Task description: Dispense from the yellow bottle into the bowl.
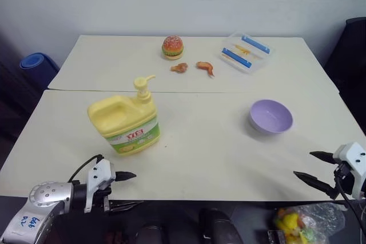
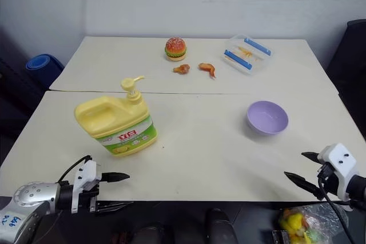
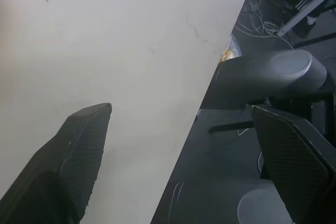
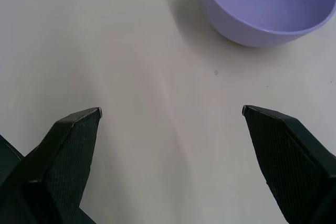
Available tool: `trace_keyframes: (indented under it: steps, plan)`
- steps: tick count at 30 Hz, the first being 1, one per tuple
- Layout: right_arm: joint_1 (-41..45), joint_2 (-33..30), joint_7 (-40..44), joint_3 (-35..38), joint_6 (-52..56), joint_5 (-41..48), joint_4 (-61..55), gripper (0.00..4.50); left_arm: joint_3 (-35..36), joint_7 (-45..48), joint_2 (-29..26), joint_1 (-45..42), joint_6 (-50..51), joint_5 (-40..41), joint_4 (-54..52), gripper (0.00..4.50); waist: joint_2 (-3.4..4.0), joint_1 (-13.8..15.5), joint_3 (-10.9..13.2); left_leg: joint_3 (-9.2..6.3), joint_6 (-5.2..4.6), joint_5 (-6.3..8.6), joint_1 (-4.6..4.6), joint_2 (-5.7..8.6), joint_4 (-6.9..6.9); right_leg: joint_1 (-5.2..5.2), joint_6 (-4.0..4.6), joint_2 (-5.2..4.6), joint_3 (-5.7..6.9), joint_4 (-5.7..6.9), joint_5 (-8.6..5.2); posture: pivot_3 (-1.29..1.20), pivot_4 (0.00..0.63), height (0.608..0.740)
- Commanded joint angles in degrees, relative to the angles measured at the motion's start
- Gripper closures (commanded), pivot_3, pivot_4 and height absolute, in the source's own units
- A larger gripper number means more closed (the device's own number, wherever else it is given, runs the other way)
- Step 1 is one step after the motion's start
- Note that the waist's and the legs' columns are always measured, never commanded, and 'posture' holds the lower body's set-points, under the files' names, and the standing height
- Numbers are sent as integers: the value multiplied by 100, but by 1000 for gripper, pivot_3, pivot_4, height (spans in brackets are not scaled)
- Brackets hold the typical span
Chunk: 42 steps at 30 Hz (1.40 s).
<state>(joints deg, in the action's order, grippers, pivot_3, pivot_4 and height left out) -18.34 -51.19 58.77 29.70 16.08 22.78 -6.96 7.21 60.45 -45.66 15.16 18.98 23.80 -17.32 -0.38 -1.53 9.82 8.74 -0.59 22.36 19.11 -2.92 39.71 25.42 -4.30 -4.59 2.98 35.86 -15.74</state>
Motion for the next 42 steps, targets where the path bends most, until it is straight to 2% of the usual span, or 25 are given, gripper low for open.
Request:
trace_keyframes:
  steps: [1,10,14,17,21,25,26,29,33,37,41,42]
  plan:
    - [17,18,-27,90,15,58,-182,16,-21,52,42,39,-201,-35,23,0,0,1,0,0,0,0,0,0,0,0,0,0,0,0,0,0,150,740]
    - [-18,38,-23,87,250,181,-263,16,2,112,89,-61,70,257,110,0,0,1,0,0,-1,0,0,0,2,0,0,0,0,1,0,0,150,740]
    - [25,52,-86,115,481,345,-613,16,291,325,-80,-165,755,1078,-371,0,0,1,0,0,-1,0,0,-1,3,0,0,0,0,4,0,0,150,740]
    - [362,26,-228,138,818,639,-931,16,713,673,-548,-368,1453,2033,-945,0,-2,-3,1,-2,0,-1,3,-6,12,0,-1,-7,-1,9,0,0,150,740]
    - [1202,-128,-510,-236,1098,590,-963,16,1106,884,-1256,-1397,2157,3224,-1412,0,-1,-4,1,-4,5,-2,4,-8,25,0,0,0,-1,17,0,0,150,740]
    - [2262,-213,-749,-1087,1203,69,-377,16,845,914,-1603,-3144,2607,3885,-1164,0,0,4,2,-2,8,-6,4,13,29,-1,-1,10,-1,21,1,0,150,740]
    - [2431,-201,-754,-1224,1222,16,-262,16,747,958,-1632,-3419,2678,3913,-1096,0,1,4,2,-2,9,-9,10,20,29,0,-1,14,3,16,1,0,150,740]
    - [3274,-23,-878,-2075,1000,-611,652,16,-227,1338,-1514,-4779,2139,2859,-804,0,-3,5,7,7,10,-10,10,24,28,1,-1,27,20,11,0,0,150,740]
    - [3897,289,-1046,-2539,765,-1002,1522,16,-953,1456,-904,-6157,2181,2490,-190,0,-6,6,9,68,7,-12,15,29,36,1,-18,37,33,4,9,0,150,740]
    - [4066,467,-1083,-2720,553,-1204,1852,16,-1251,1437,-421,-6724,2080,2084,249,0,-4,-3,10,71,12,-14,16,20,33,5,-18,48,27,12,9,0,150,740]
    - [4242,667,-1260,-2869,280,-1477,2234,16,-1312,1628,-284,-6835,2049,1919,426,0,-4,-43,11,86,13,-15,8,11,34,7,-20,56,10,12,10,0,150,740]
    - [4300,731,-1302,-2879,219,-1516,2346,187,-1315,1686,-283,-6845,2047,1896,450,0,-4,-45,11,88,16,-16,7,11,34,10,-20,58,6,12,10,0,150,740]
